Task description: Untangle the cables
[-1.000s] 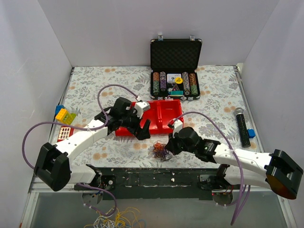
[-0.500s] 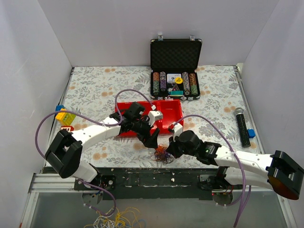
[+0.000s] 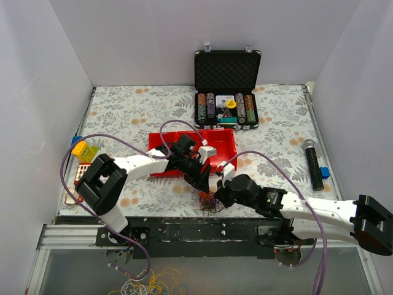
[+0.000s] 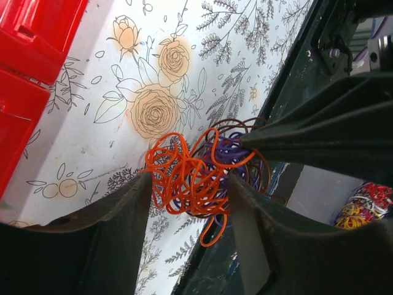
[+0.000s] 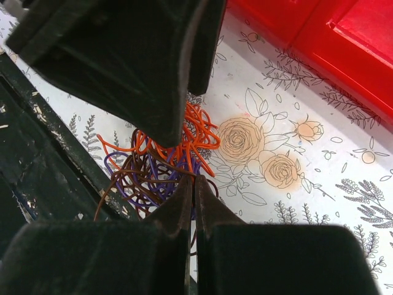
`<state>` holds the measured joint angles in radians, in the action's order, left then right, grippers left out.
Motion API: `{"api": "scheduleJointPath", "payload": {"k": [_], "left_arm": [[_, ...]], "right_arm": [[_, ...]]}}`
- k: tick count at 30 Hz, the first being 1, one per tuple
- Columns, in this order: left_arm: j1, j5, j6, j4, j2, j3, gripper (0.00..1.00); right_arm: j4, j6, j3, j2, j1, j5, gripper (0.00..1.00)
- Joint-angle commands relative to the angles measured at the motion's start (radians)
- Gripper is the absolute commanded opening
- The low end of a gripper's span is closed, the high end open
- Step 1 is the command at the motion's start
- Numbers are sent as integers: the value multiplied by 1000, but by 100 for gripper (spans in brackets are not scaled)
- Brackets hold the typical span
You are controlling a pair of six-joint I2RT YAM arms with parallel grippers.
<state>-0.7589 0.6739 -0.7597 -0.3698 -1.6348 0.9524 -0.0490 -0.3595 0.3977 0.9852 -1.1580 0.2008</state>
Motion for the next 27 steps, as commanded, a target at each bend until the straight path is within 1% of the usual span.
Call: {"api": "scheduleJointPath", "payload": {"k": [1,5,6,8,13,19,20,21,22,27], "left_arm": [[-3,35,-52,37,7,25,47],[-3,52,-49,31,7,36,21],[-3,52,-44,19,7,42,13],[-3,38,-27,-18,15,62,0],[-2,-17,31,-113,93,100,0],[12,-100,123,-266,222,193,0],[12,-109,141,-297,234,215,0],[12,-114,158,-329,246,242,0],[10,-123,171,-348,262,262,0],[10,-140,194,-423,306,330,0]], "right_arm": [[-29,14,3,-22,-28,63,1],[-25,11,1,-23,-39,72,1],[-22,11,0,-23,-40,74,1],[-12,8,0,-23,-43,80,1],[6,1,-25,-40,-46,97,1],[44,-19,-59,-56,-48,112,1],[47,-24,-59,-57,-48,114,3],[79,-33,-57,-56,-46,117,12],[99,-38,-51,-57,-46,124,18],[198,-41,22,-124,-49,198,56]]}}
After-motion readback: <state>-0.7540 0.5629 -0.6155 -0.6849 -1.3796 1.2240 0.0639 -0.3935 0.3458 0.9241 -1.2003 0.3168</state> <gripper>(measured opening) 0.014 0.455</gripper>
